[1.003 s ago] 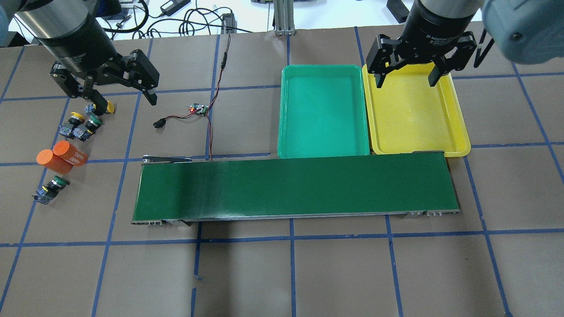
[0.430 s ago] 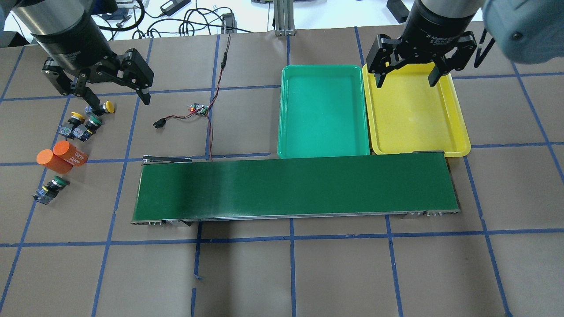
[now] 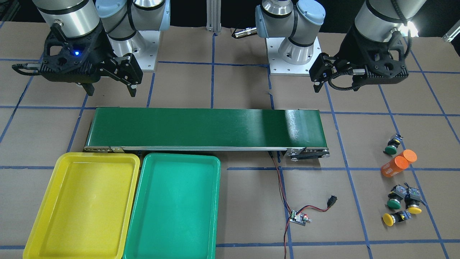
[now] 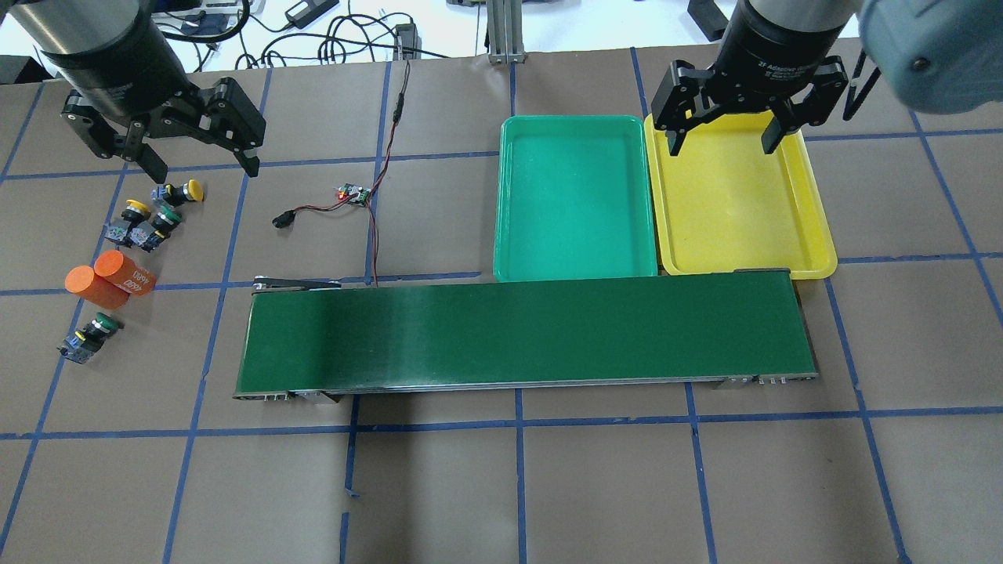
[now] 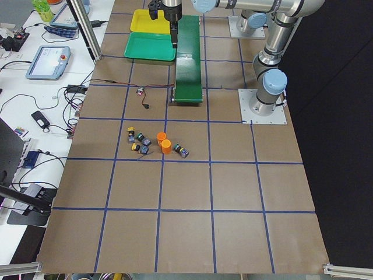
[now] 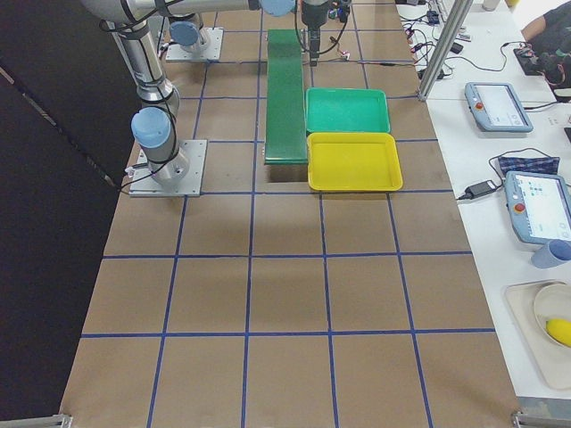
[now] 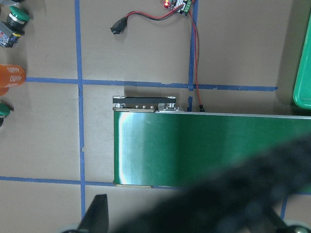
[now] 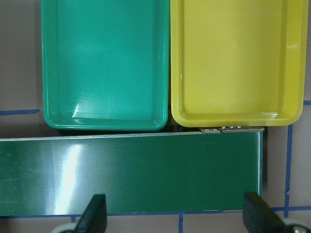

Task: Sort buttons by color to trays
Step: 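Move the left gripper down toward the orange cylinders beside the belt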

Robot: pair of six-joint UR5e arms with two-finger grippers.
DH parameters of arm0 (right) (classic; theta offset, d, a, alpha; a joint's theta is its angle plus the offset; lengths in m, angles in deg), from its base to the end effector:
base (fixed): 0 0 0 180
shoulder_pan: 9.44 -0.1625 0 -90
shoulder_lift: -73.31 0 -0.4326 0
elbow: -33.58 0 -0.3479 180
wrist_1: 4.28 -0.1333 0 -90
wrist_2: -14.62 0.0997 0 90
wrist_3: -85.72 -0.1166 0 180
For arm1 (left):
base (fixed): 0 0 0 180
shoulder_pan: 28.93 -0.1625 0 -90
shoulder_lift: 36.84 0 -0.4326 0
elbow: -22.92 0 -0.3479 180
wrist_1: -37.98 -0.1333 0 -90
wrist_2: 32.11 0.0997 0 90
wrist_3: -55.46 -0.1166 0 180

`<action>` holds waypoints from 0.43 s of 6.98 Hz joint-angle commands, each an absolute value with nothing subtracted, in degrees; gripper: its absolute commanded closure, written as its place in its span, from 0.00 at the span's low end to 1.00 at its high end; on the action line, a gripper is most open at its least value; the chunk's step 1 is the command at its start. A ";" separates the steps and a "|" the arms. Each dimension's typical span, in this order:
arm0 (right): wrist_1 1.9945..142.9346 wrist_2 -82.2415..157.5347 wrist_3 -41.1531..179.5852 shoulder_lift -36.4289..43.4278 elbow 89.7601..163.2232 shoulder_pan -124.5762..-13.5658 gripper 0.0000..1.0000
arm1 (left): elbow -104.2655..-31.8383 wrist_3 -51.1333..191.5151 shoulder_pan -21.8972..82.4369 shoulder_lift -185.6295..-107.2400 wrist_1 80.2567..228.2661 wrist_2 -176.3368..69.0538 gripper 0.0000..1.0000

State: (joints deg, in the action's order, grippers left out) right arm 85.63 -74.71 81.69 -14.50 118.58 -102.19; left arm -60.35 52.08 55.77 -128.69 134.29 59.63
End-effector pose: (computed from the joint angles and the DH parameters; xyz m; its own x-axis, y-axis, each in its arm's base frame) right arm 0.1570 -0.4621 0.5001 -0.9997 0.0217 -0.0150 0.0224 0.9987 -0.0465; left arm -0.0870 -0.4674 0.5055 -0.9990 -0.0327 -0.0288 -0.0335 0.9991 0.0267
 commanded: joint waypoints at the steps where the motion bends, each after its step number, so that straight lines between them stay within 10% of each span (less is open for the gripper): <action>1: 85.63 -74.76 81.76 -14.50 118.57 -102.16 0.00 | -62.67 43.99 52.04 -130.87 128.11 59.65 0.00; 3: 85.54 -74.76 81.76 -14.50 118.57 -102.16 0.00 | -64.44 33.81 44.94 -134.46 125.09 59.65 0.00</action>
State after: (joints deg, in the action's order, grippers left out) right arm 85.57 -74.75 81.71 -14.50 118.57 -102.17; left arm -63.30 40.10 49.17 -132.11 126.99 59.65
